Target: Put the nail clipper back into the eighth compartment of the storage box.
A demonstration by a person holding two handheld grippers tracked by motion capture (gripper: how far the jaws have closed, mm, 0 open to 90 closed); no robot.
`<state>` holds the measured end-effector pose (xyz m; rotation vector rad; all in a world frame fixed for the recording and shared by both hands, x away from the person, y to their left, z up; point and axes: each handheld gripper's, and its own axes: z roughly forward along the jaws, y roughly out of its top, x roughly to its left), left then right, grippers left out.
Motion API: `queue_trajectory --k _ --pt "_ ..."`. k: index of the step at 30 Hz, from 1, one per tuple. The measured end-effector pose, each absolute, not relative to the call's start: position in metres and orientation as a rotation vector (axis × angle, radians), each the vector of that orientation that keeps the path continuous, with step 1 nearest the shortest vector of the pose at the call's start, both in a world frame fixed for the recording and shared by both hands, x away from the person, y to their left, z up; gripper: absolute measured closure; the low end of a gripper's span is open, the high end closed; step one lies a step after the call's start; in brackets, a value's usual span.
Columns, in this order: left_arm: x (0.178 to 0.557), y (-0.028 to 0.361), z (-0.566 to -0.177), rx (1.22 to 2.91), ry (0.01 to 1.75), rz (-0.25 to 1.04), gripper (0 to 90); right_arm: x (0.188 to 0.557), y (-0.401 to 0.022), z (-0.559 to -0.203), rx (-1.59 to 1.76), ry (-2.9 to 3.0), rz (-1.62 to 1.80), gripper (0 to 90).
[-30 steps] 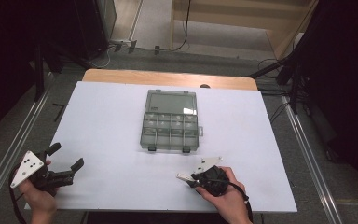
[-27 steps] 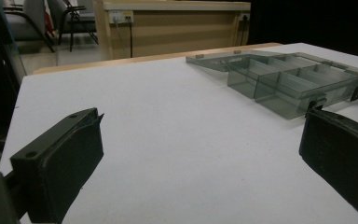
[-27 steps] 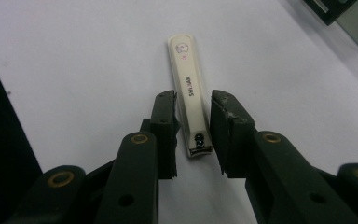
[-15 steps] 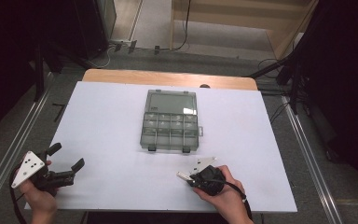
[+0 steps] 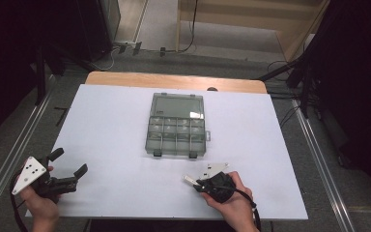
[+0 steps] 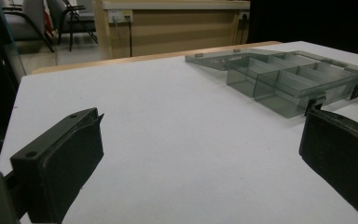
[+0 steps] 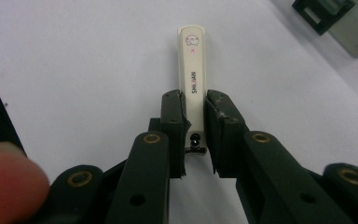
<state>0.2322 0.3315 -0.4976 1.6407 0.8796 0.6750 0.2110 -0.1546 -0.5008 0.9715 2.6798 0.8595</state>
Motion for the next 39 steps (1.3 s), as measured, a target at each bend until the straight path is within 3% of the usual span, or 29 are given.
queue_trajectory --k 39 --pt "0.231 0.332 -0.497 1.640 0.877 0.674 0.0 0.224 -0.175 -0.461 1.074 2.449 1.145 79.5"
